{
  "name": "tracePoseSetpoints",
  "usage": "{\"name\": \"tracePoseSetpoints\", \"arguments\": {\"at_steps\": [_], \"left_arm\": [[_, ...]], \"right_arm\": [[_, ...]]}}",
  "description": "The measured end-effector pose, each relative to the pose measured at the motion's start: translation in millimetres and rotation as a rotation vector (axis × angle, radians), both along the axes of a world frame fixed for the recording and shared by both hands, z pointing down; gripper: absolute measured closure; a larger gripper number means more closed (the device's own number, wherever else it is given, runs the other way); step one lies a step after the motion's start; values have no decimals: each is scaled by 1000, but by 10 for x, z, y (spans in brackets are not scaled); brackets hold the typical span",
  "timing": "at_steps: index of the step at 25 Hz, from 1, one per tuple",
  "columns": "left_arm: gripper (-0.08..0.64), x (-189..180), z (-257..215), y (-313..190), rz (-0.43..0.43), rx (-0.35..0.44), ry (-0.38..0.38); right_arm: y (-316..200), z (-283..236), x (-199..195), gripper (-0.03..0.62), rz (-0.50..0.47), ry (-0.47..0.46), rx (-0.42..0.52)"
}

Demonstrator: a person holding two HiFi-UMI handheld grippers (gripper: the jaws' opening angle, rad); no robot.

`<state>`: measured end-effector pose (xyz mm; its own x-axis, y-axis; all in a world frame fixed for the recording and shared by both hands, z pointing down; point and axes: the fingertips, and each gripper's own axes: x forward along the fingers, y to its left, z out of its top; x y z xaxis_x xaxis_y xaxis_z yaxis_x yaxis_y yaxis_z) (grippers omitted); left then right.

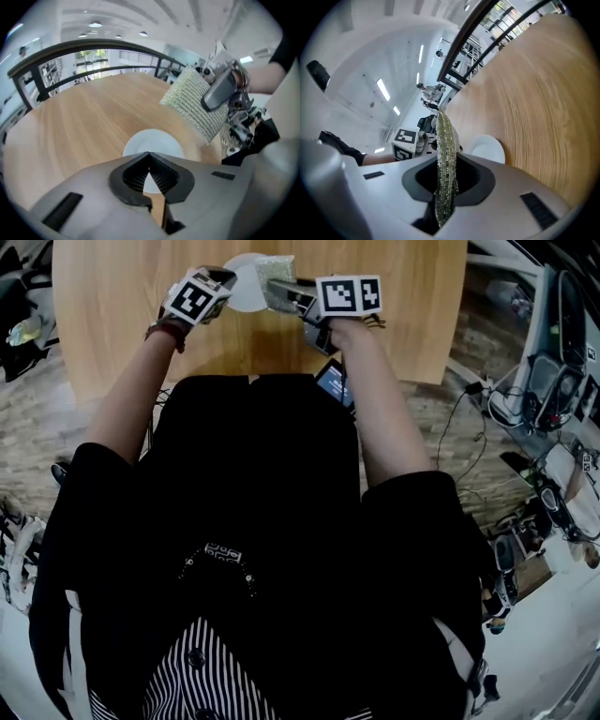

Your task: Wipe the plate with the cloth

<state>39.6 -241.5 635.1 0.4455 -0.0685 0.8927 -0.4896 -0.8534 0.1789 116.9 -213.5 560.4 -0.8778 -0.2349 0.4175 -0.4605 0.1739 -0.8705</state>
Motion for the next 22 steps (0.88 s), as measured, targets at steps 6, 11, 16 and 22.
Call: {"name": "tracePoseSetpoints", "arguments": {"at_steps": [6,11,16,22], "left_arm": [[563,-48,-1109,46,-220,-75,426],[563,-227,-2251,-65,-336,31,662],[563,-139,-3458,-57,-321,213,841],[563,121,-4418,58,-243,391,925]], "right_arm": [[-202,-1074,237,543,104,2,262],[-260,-1995,270,545,131,158,540],[-222,-3048,374,549,180,289,822],[-66,-3743,331,549,170,276,973]]}}
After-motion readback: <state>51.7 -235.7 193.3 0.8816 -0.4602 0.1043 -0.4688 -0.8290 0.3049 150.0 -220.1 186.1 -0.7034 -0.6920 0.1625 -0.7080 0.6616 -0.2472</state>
